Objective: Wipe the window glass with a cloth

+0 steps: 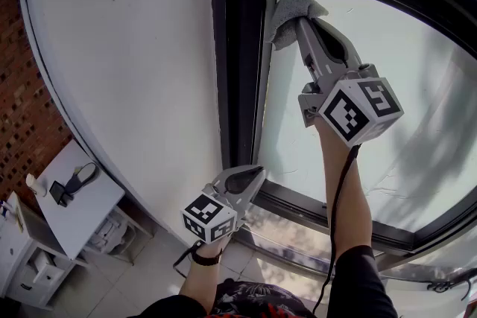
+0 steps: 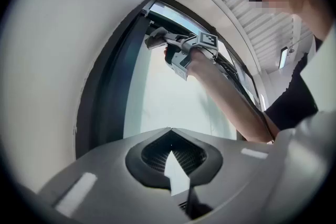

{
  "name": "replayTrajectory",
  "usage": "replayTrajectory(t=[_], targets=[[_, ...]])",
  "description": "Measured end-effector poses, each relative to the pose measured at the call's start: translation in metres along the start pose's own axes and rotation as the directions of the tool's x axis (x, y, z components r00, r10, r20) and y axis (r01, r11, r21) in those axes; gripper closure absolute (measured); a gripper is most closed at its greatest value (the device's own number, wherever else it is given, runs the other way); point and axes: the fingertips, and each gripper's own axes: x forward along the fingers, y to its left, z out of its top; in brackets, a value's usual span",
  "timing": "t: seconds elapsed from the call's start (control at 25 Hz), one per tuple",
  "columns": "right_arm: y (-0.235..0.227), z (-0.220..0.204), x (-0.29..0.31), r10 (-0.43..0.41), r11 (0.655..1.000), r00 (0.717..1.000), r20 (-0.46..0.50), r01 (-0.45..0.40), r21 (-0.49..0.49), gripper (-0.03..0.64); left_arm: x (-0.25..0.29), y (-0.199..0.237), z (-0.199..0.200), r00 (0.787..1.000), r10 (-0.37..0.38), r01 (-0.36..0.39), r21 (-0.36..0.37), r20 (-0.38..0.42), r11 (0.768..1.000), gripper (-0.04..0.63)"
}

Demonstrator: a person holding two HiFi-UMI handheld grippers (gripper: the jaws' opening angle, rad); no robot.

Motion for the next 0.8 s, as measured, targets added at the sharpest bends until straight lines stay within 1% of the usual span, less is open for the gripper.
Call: replayTrajectory(t=[0.12, 0.2, 0.36, 0.48, 0.6, 0.68, 0.72, 0.8], targets=[[-0.001, -0.008, 0.02, -0.005, 1.0, 1.0, -0.028, 0.005, -0.019, 0.601, -0.011, 0.005, 0.001, 1.0, 0.029, -0.029, -0.005, -0.003, 1.0, 0.6], [-0.004, -0.01, 0.025, -0.024, 0.999, 0.999, -0.027, 0.023, -0.041, 0.601, -0.017, 0.009, 0.002, 0.999, 0.04, -0.04, -0.004, -0.004, 0.999, 0.601], [-0.017, -0.006, 0.026, -0.07, 0.996, 0.997, -0.01, 0.07, -0.054, 0.601, -0.021, 0.017, 0.005, 0.999, 0.051, -0.051, -0.002, -0.001, 0.999, 0.601], [-0.034, 0.0, 0.015, -0.112, 0.992, 0.994, 0.0, 0.112, -0.062, 0.601, -0.016, 0.018, 0.003, 0.999, 0.046, -0.046, -0.004, -0.003, 0.999, 0.601], [-0.052, 0.007, -0.008, -0.145, 0.986, 0.989, 0.008, 0.146, -0.083, 0.601, -0.005, 0.011, -0.003, 1.0, 0.023, -0.023, -0.008, -0.006, 1.0, 0.601], [-0.061, 0.016, -0.026, -0.161, 0.98, 0.987, 0.016, 0.162, -0.112, 0.601, 0.008, 0.001, -0.006, 1.0, -0.006, 0.006, -0.015, -0.01, 1.0, 0.601], [-0.066, 0.022, -0.036, -0.179, 0.974, 0.984, 0.019, 0.18, -0.14, 0.601, 0.016, -0.006, -0.008, 1.0, -0.026, 0.026, -0.017, -0.015, 1.0, 0.601], [-0.077, 0.035, -0.056, -0.224, 0.949, 0.974, 0.026, 0.224, -0.22, 0.601, 0.033, -0.022, -0.012, 0.997, -0.069, 0.068, -0.023, -0.025, 0.997, 0.601]])
